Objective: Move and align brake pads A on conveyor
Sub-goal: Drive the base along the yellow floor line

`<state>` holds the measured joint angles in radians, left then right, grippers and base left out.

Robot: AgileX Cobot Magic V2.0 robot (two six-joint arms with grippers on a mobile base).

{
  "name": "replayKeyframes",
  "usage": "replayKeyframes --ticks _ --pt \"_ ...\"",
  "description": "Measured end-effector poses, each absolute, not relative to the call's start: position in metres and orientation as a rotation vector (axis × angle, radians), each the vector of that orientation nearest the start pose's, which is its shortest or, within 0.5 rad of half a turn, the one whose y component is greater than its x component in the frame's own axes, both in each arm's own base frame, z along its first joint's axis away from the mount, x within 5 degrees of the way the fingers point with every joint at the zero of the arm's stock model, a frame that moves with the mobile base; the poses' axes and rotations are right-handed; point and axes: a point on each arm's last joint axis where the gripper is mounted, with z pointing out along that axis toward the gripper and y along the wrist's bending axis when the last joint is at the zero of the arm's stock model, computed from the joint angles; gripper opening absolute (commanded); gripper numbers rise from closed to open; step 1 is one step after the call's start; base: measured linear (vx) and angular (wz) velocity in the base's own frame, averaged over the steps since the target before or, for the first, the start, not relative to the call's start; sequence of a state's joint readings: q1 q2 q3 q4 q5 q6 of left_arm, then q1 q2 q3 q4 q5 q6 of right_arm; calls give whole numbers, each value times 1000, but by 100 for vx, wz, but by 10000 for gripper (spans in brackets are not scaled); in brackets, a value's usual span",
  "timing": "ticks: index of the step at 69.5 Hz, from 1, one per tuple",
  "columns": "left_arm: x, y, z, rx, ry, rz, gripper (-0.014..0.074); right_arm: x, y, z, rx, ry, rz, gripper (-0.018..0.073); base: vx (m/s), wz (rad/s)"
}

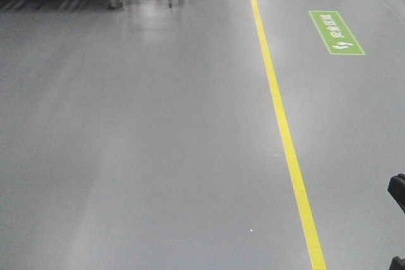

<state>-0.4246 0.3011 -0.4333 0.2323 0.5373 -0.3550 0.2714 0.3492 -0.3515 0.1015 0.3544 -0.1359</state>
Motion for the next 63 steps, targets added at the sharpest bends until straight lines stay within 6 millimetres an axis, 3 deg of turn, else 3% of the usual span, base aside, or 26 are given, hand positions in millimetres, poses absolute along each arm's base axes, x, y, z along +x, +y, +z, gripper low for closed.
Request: replayKeyframes --ticks 34,63 --pt "66 -18 292 173 1877 -287 -6 80 25 276 -310 1812 194 -6 10 -18" --pt "66 -18 292 173 1877 -287 -6 79 25 276 -310 1813 194 -6 34 -7"
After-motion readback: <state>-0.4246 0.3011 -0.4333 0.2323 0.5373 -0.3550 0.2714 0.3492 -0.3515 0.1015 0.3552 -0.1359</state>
